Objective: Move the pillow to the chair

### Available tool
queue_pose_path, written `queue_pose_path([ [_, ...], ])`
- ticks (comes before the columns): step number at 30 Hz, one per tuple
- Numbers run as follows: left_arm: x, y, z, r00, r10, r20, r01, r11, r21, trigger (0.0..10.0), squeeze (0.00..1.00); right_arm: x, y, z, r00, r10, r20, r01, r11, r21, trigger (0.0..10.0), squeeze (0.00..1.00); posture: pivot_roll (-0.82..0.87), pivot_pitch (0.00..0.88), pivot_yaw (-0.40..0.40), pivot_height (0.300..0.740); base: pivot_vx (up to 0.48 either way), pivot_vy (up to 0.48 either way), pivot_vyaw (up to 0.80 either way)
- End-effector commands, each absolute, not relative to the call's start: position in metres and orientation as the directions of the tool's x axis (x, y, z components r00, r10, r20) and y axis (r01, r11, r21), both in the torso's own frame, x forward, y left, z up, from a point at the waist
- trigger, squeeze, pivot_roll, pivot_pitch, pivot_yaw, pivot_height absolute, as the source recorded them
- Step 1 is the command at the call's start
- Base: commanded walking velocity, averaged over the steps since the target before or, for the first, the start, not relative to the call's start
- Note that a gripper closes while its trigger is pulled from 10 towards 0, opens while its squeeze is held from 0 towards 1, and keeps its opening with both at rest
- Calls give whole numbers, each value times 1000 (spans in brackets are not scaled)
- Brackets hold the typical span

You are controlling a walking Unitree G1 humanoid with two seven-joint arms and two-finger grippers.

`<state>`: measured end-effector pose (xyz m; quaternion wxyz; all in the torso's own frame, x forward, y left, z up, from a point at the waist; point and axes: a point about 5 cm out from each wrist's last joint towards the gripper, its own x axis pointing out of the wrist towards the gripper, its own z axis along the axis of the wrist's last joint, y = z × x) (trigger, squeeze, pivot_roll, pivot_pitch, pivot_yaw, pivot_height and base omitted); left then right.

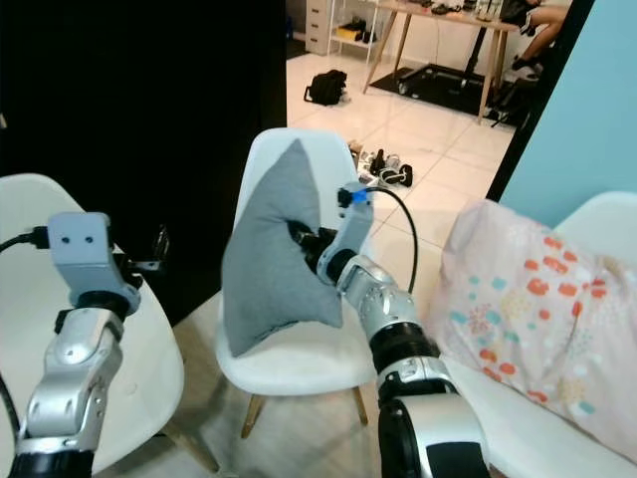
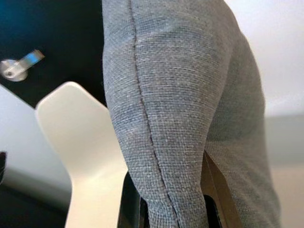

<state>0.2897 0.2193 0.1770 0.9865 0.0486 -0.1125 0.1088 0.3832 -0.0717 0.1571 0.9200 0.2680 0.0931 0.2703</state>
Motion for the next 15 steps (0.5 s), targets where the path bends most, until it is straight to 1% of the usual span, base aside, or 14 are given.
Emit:
queue_pose_path([
  [1,289,221,175,955,199,218,-220,973,76,10000,0,388,-73,169,851,523,39,-451,691,565,10000,0,122,0,-50,605,0,0,0],
  [5,288,221,181,949,209,237,-231,970,72,10000,0,392,-70,169,865,500,46,-405,642,651,10000,0,133,0,-65,585,0,0,0],
  [8,288,221,182,947,212,242,-235,970,68,10000,0,393,-67,168,868,497,23,-384,640,665,10000,0,133,0,-69,575,0,0,0],
  [9,288,220,183,946,213,243,-235,970,65,10000,0,393,-66,165,869,496,-3,-374,660,652,10000,0,136,0,-71,570,0,0,0],
  [10,288,220,183,946,213,243,-235,970,65,10000,0,393,-66,165,869,496,-3,-374,660,652,10000,0,136,0,-71,570,0,0,0],
  [11,288,219,183,946,213,244,-234,970,63,10000,0,393,-65,163,871,489,-36,-361,689,628,10000,0,138,0,-72,565,0,0,0],
  [13,287,216,183,947,211,243,-230,972,53,10000,0,393,-66,154,885,443,-143,-316,798,514,10000,0,141,0,-71,555,0,0,0],
  [15,287,213,184,948,205,242,-223,974,48,10000,0,394,-68,149,892,404,-201,-284,849,446,10000,0,144,0,-70,545,0,0,0],
])
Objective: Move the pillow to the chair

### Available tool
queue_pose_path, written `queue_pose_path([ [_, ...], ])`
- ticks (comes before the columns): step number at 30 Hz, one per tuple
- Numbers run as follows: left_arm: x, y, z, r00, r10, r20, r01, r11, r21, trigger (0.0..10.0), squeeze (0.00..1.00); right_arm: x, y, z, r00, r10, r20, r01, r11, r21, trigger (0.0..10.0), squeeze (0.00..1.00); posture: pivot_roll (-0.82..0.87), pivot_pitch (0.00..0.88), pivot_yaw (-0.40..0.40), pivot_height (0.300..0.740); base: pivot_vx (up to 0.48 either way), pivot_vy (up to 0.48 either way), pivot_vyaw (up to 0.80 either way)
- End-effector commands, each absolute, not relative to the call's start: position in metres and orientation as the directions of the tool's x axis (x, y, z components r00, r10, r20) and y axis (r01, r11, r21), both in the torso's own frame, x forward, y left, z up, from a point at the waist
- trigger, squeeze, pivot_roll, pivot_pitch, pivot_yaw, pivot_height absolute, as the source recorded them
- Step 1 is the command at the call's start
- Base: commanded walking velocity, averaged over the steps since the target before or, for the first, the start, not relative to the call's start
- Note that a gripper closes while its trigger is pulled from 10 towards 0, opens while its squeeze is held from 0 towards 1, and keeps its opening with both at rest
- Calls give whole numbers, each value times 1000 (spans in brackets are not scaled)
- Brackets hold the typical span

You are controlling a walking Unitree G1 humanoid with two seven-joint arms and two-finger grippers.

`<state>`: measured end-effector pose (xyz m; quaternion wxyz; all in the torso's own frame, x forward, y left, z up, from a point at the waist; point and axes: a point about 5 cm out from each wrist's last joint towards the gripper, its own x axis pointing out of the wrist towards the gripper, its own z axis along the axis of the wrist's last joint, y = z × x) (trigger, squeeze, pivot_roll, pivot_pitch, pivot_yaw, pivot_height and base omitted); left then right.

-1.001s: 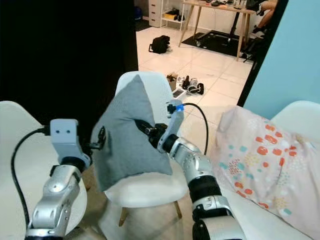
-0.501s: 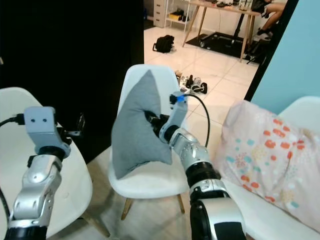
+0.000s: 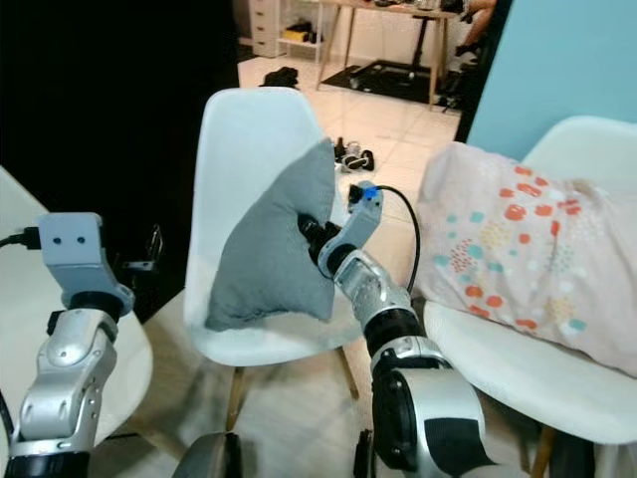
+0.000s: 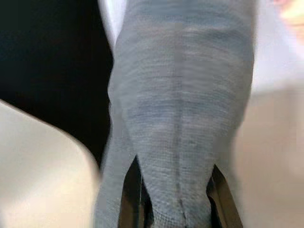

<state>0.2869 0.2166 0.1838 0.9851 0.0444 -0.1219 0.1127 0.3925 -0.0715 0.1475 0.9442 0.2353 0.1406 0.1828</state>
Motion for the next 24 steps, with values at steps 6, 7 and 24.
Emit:
queue_pose_path([
  [6,286,206,183,954,184,238,-200,979,44,10000,0,390,-66,136,868,378,-321,-267,902,339,10000,0,147,0,-68,520,0,0,0],
  [7,286,206,183,954,184,238,-200,979,44,10000,0,390,-66,136,868,378,-321,-267,902,339,10000,0,147,0,-68,520,0,0,0],
  [24,285,191,187,960,152,235,-160,987,18,10000,0,370,-15,121,768,527,-364,-461,849,258,10000,0,167,0,-60,501,0,0,0],
])
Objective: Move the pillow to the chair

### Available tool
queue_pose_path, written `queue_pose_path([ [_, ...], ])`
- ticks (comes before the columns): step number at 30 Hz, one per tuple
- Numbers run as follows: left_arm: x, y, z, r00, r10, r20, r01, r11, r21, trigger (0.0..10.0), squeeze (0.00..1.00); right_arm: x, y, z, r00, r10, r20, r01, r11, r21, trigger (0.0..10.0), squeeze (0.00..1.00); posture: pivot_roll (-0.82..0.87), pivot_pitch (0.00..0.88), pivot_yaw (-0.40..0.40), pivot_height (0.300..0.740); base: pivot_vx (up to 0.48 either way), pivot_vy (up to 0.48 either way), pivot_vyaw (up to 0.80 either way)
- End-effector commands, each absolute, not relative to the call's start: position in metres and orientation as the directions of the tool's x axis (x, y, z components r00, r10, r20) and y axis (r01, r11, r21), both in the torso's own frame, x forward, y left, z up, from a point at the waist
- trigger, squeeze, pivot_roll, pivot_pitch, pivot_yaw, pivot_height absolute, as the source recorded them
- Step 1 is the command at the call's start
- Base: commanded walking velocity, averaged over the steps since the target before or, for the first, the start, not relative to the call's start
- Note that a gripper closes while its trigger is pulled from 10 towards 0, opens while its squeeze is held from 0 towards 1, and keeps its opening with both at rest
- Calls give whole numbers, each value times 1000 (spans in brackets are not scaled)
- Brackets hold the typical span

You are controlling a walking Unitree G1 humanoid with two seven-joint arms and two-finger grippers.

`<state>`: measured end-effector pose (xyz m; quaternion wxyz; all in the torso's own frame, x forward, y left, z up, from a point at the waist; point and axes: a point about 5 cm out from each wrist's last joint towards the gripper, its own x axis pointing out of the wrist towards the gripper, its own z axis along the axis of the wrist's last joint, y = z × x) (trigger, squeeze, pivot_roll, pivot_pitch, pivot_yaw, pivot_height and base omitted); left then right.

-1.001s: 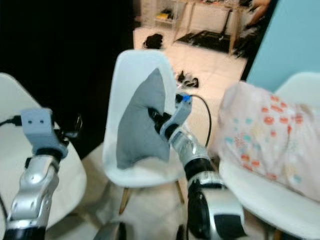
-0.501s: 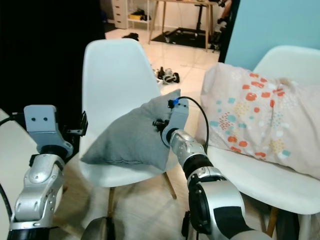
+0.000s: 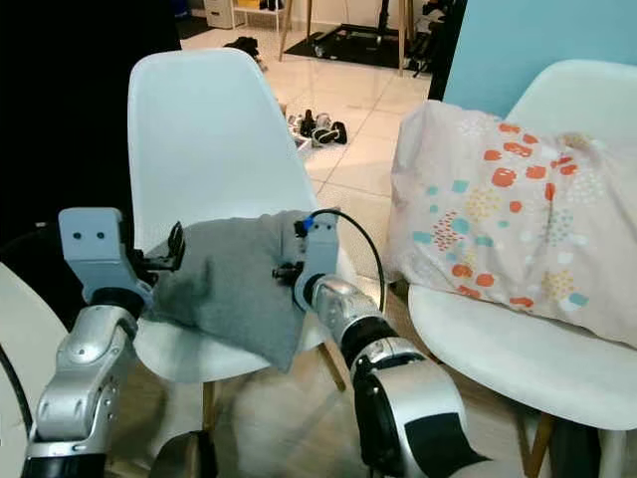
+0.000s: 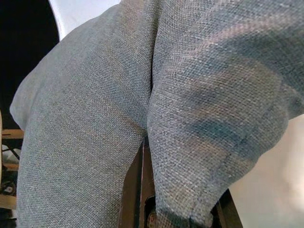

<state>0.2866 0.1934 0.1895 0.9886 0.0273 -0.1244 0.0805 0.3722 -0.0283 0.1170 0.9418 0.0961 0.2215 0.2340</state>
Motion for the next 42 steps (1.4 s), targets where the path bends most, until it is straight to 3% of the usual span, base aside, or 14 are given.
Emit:
queue_pose_path([
  [1,285,186,185,963,142,229,-149,989,11,10000,0,368,-9,123,743,575,-343,-509,818,269,10000,224,169,0,-61,501,0,0,0],
  [4,285,185,185,964,139,228,-145,989,8,10000,0,367,-8,123,733,590,-338,-528,807,264,10000,224,169,0,-61,501,0,0,0],
  [5,285,183,185,964,136,227,-141,990,5,10000,0,367,-8,123,728,594,-341,-546,804,235,10000,1000,167,0,-58,501,0,0,0],
  [6,285,183,185,964,136,227,-141,990,5,10000,0,367,-8,123,728,594,-341,-546,804,235,10000,1000,167,0,-58,501,0,0,0],
  [10,287,179,186,968,117,221,-116,993,-20,10000,0,375,-25,126,781,510,-360,-546,838,2,10000,1000,157,0,-53,501,0,0,0],
  [15,289,178,183,973,113,200,-113,994,-15,10000,0,379,-36,128,790,493,-363,-541,840,-35,10000,1000,149,0,-49,501,0,0,0],
  [20,294,181,169,982,147,115,-148,989,0,10000,0,384,-68,127,768,467,-437,-602,759,-247,10000,1000,134,0,-49,501,0,0,0],
  [25,294,182,169,981,154,117,-156,988,2,10000,0,388,-80,129,791,436,-430,-579,760,-295,10000,1000,133,0,-50,501,0,0,0],
  [29,294,187,168,979,166,121,-167,986,-1,10000,0,397,-116,148,878,388,-281,-451,866,-215,10000,1000,133,0,-53,501,0,0,0],
  [30,293,189,168,978,171,120,-172,985,-3,10000,0,397,-124,150,892,382,-243,-423,894,-146,10000,600,125,0,-52,501,0,0,0],
  [34,292,192,167,977,177,119,-177,984,-4,10000,0,397,-132,151,907,369,-204,-390,918,-72,10000,600,125,0,-52,501,0,0,0],
  [35,292,193,166,977,184,111,-185,983,0,10000,0,396,-141,151,920,351,-174,-357,934,-6,10000,0,117,0,-51,501,0,0,0],
  [38,290,197,160,977,194,88,-194,981,2,10000,0,391,-161,145,948,297,-117,-284,952,110,10000,0,108,0,-47,501,0,0,0],
  [42,290,195,157,979,187,79,-188,982,1,10000,0,386,-162,146,945,324,-31,-316,936,155,10000,0,101,0,-38,505,0,0,0],
])
